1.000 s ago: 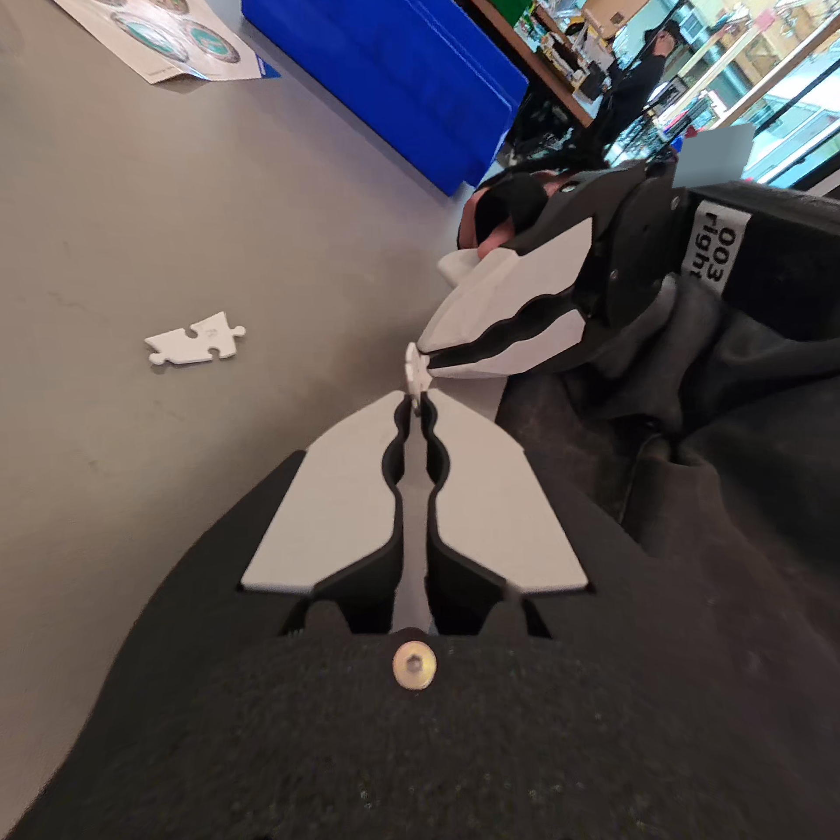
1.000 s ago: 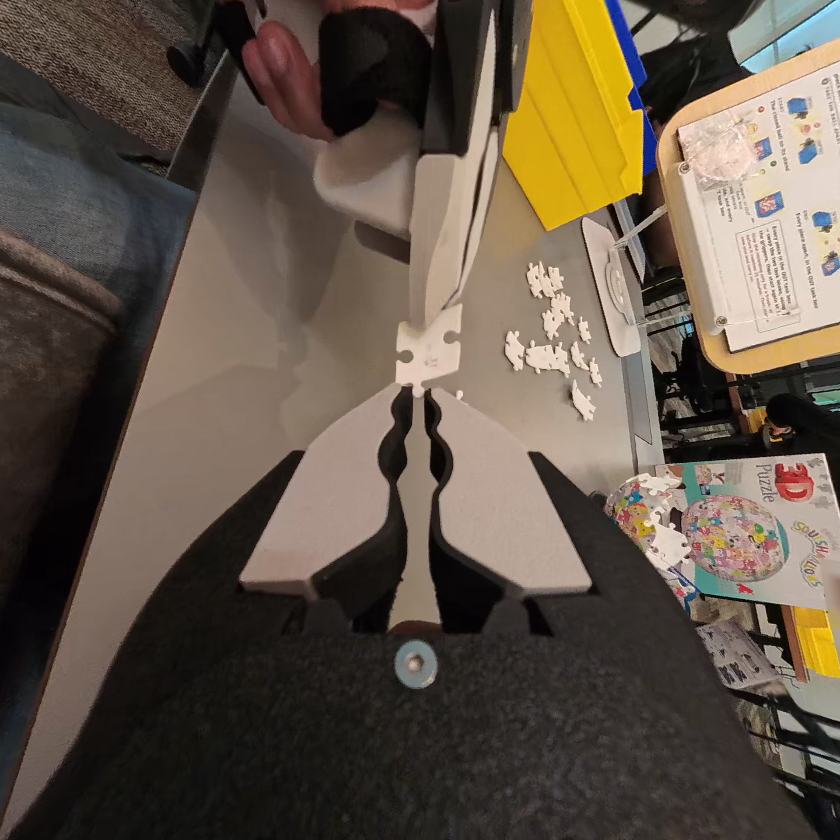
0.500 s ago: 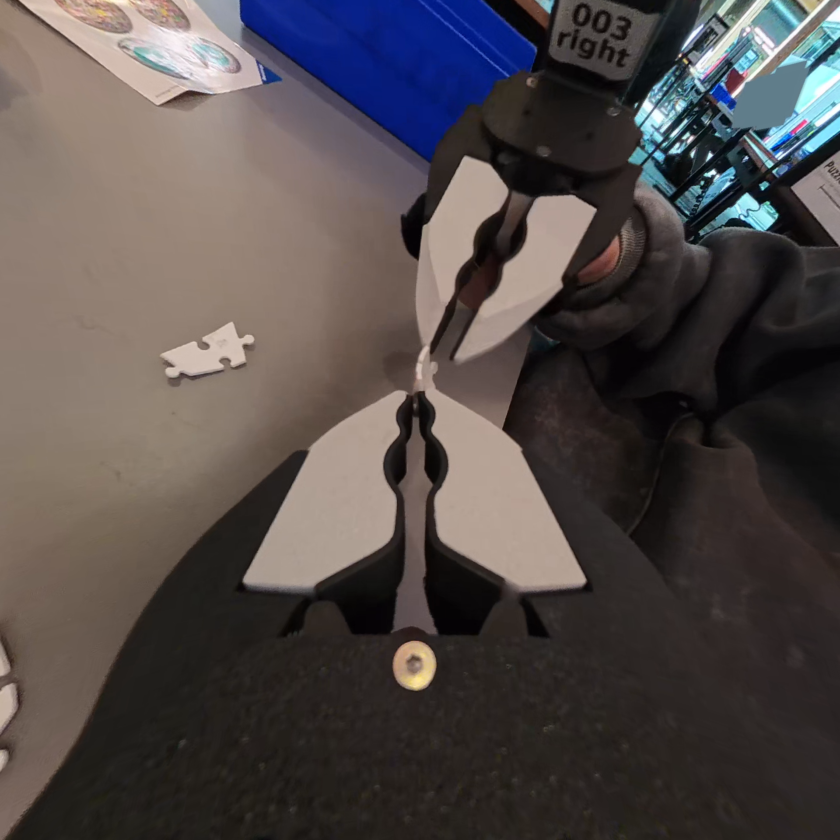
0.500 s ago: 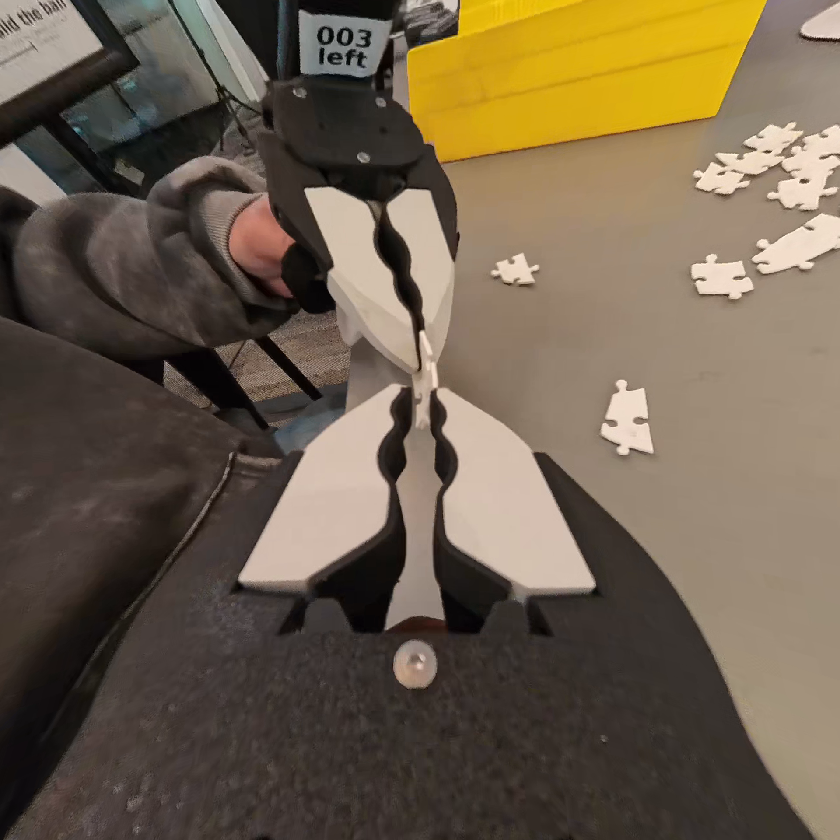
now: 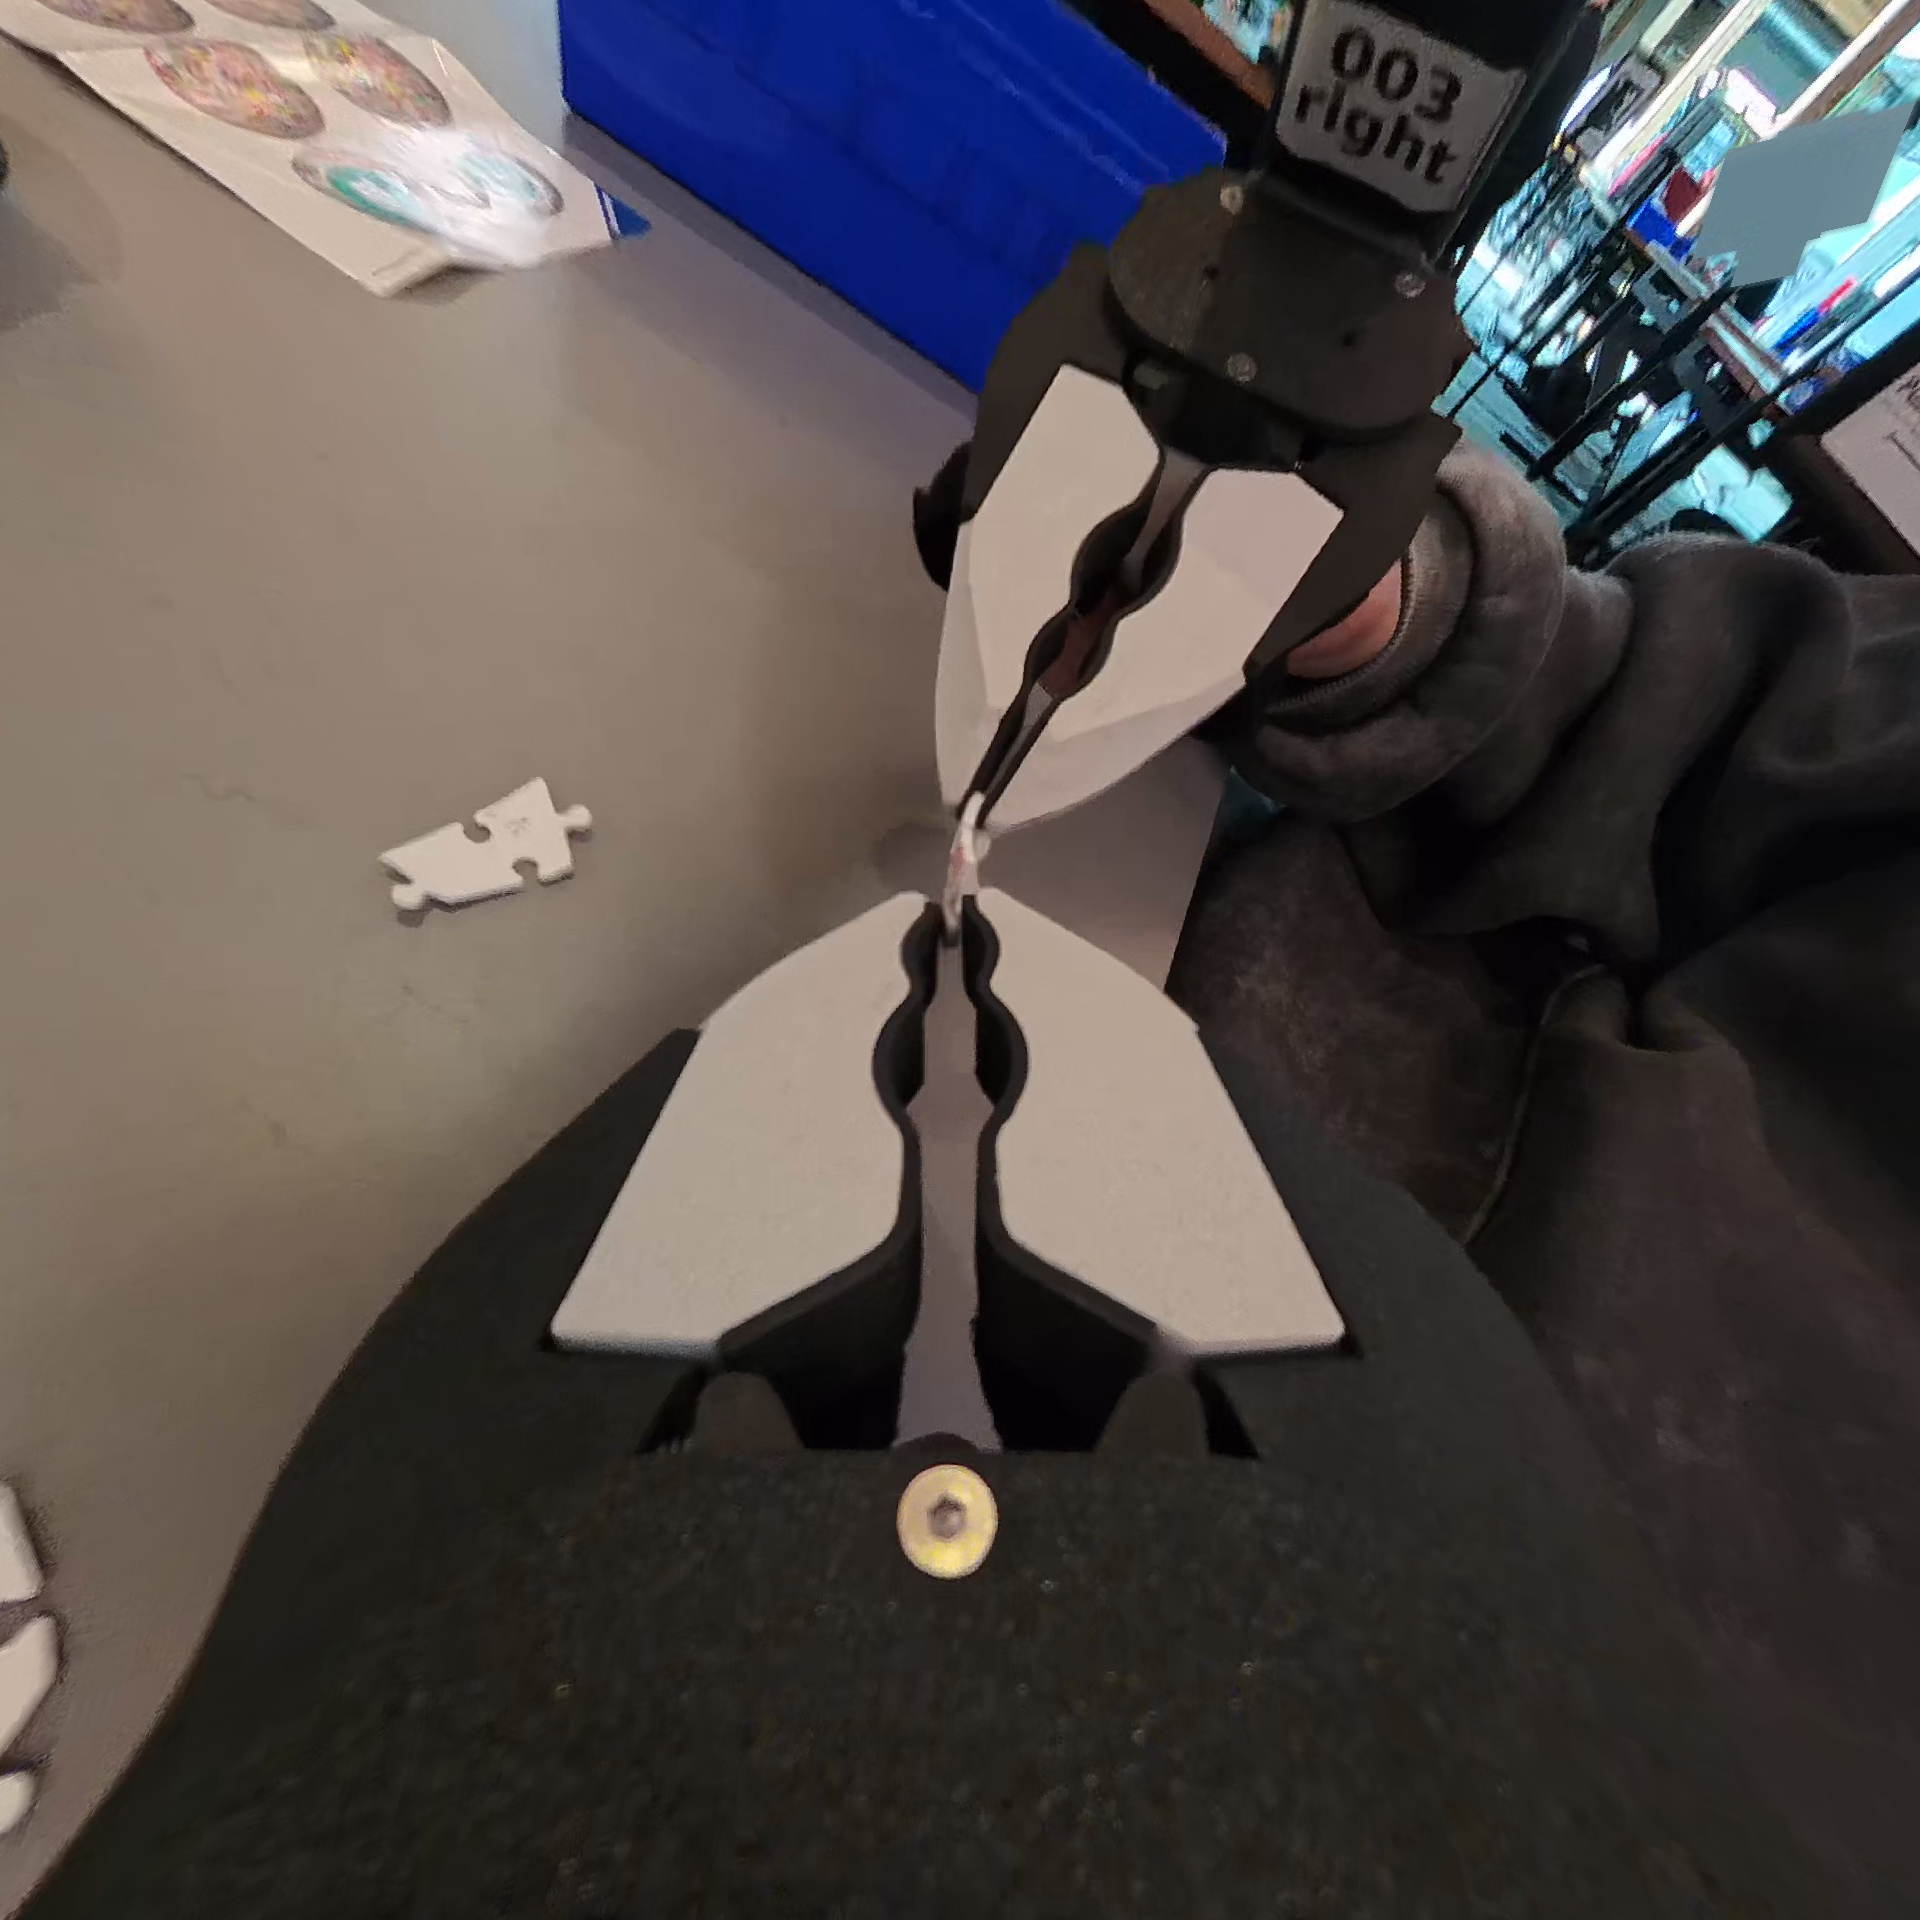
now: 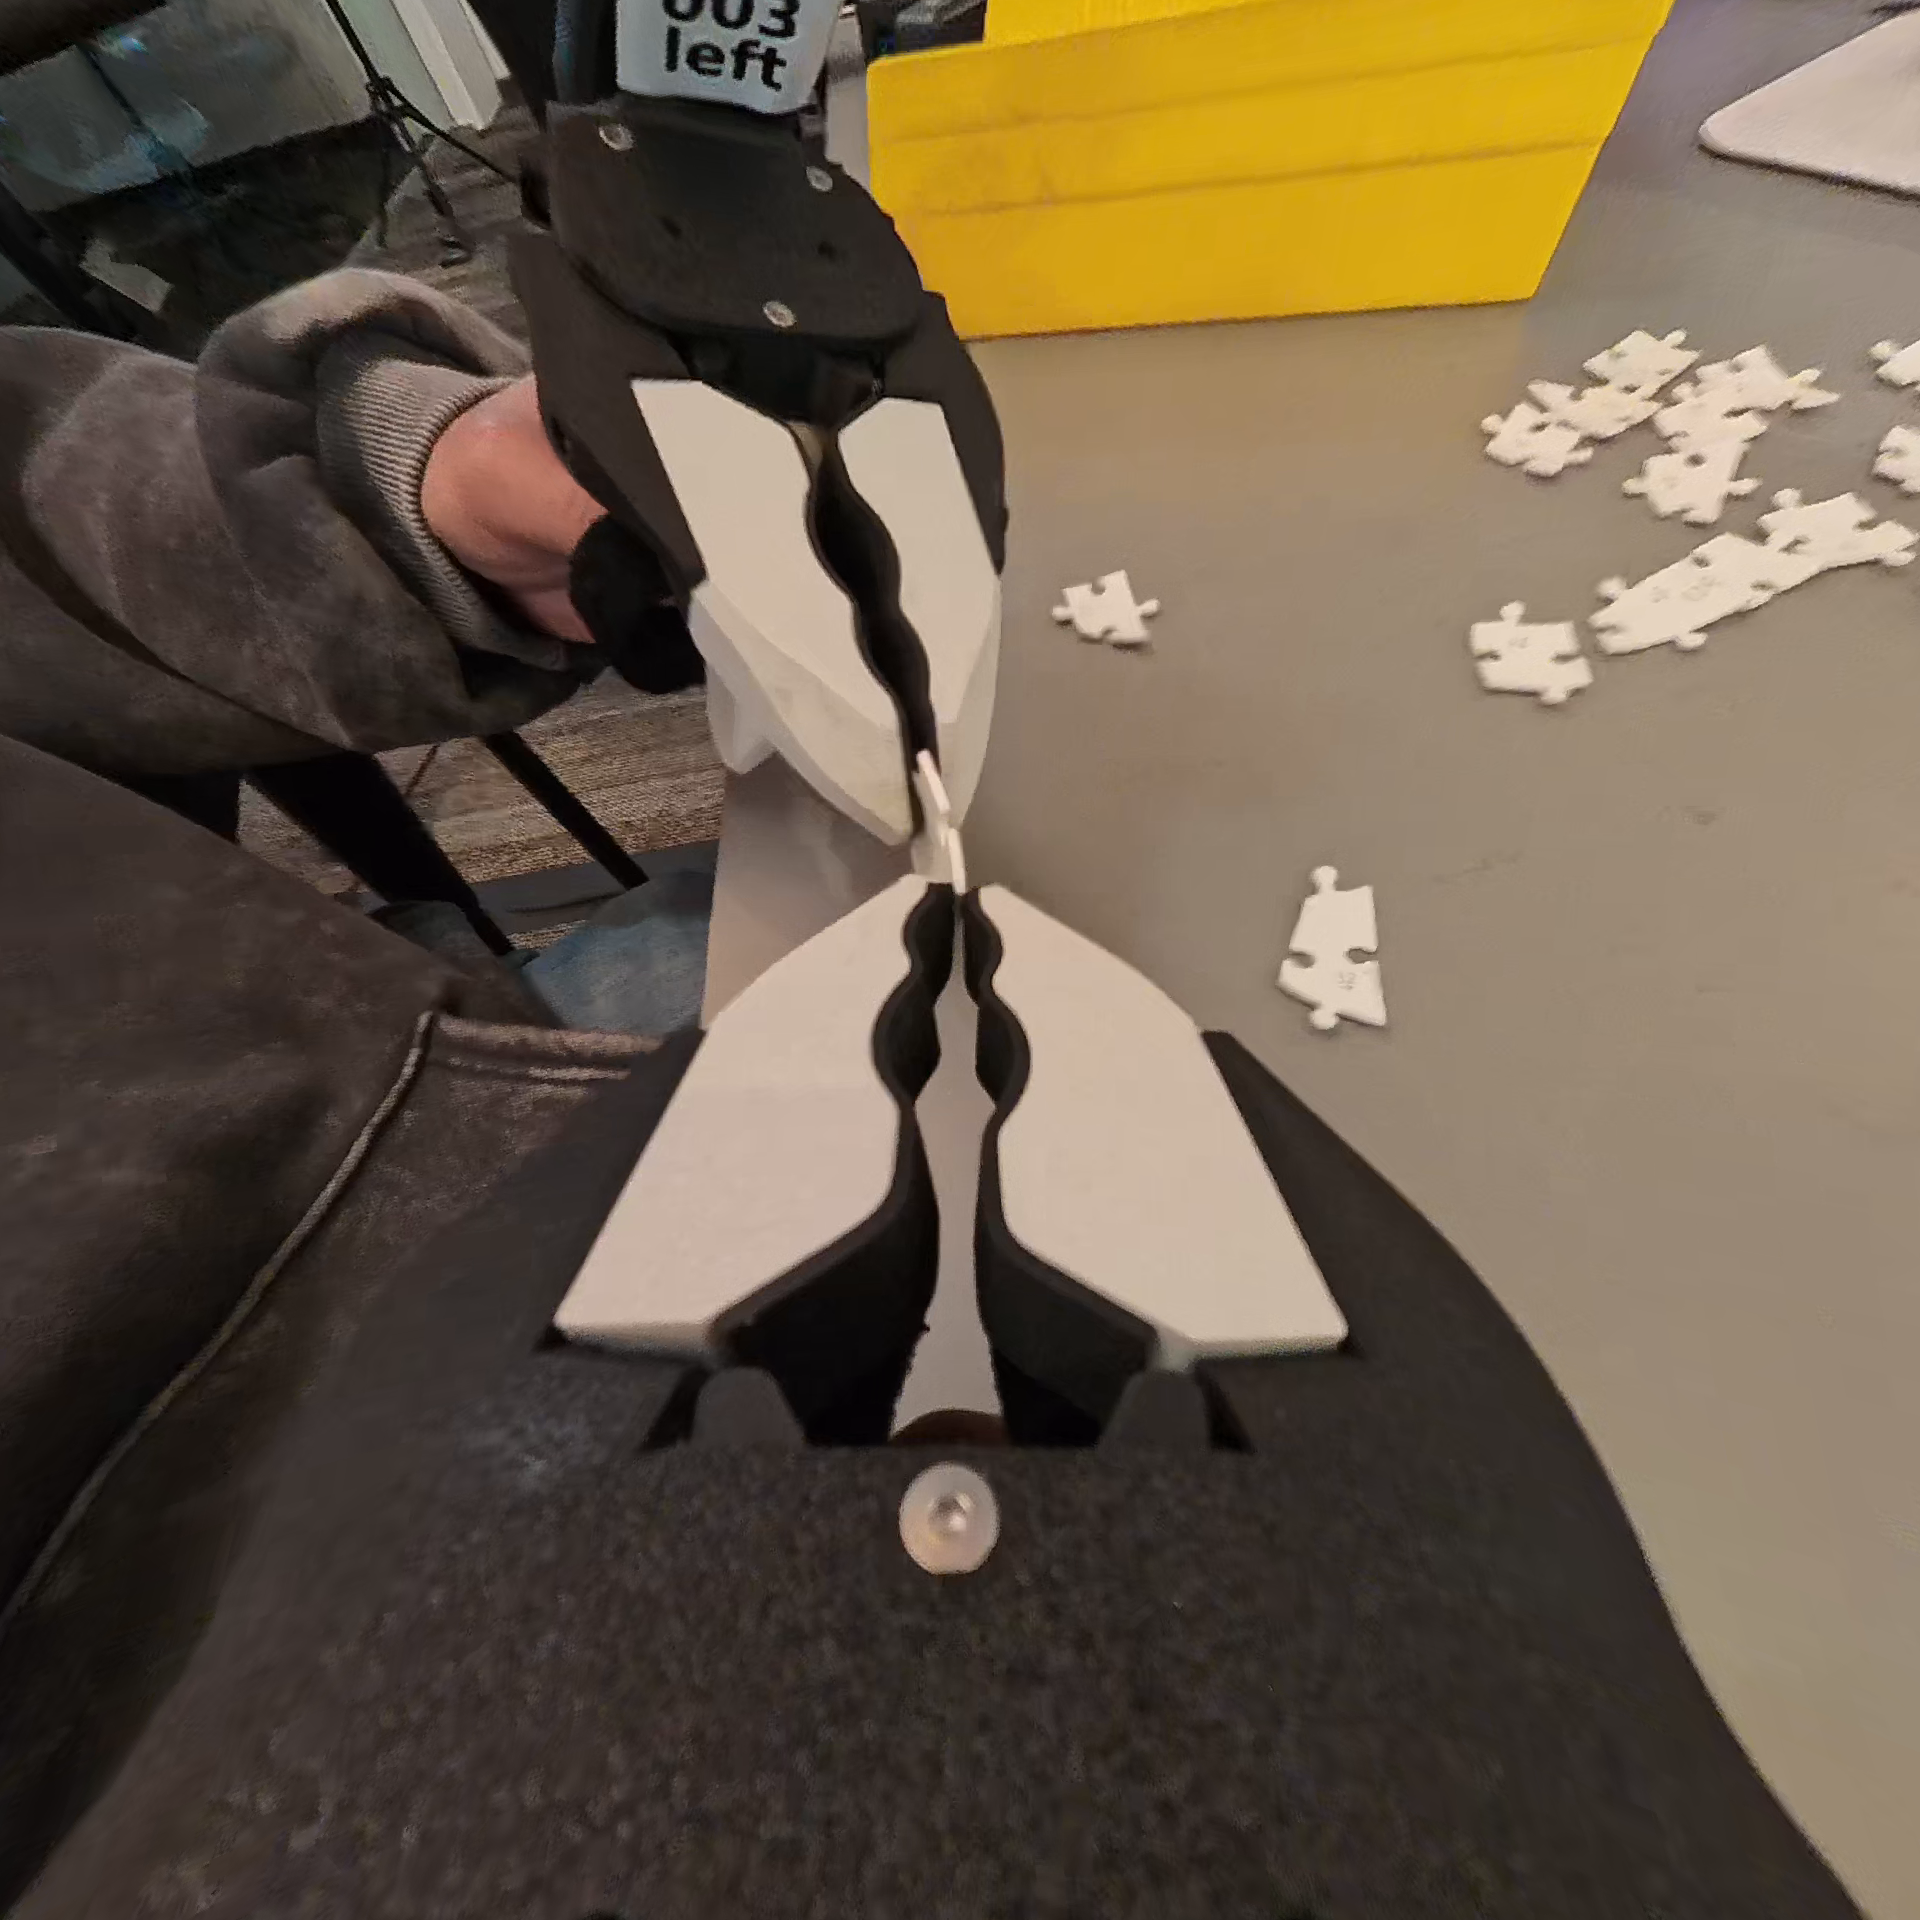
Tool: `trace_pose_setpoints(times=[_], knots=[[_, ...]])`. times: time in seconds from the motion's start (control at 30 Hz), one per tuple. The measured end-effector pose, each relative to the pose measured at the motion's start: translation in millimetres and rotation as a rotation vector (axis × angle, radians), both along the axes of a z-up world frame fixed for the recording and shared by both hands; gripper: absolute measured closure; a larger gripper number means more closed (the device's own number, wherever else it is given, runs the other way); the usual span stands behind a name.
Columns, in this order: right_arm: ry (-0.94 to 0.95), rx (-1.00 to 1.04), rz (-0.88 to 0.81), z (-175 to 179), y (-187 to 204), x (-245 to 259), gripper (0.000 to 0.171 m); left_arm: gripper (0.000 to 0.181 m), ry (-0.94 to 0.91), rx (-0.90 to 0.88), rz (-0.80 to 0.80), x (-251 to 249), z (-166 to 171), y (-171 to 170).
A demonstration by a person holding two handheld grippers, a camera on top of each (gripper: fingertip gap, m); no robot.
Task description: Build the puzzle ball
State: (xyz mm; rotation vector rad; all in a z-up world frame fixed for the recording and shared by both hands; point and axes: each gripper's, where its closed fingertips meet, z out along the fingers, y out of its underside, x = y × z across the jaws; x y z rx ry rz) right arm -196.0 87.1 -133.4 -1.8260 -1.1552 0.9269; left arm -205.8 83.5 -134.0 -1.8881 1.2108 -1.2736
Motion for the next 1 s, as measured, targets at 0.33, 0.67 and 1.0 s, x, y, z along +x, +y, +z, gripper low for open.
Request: trace_pose_setpoints(times=[0.33,0.67,1.0], knots=[[0.144,0.160,-0.507,98.7,167.8,134.7,0.169,0.125,0.144,0.446,0.114,21.3,78.3,161.9],[0.298,-0.041,-0.625,34.6,344.9,200.8,0.169,0.137,0.467,0.282,-0.200,137.4,24.6,347.2],[0.277,-0.085,-0.528,-5.8,372.1,190.2,0.169,0.152,0.619,0.382,-0.449,180.4,-22.4,388.0]])
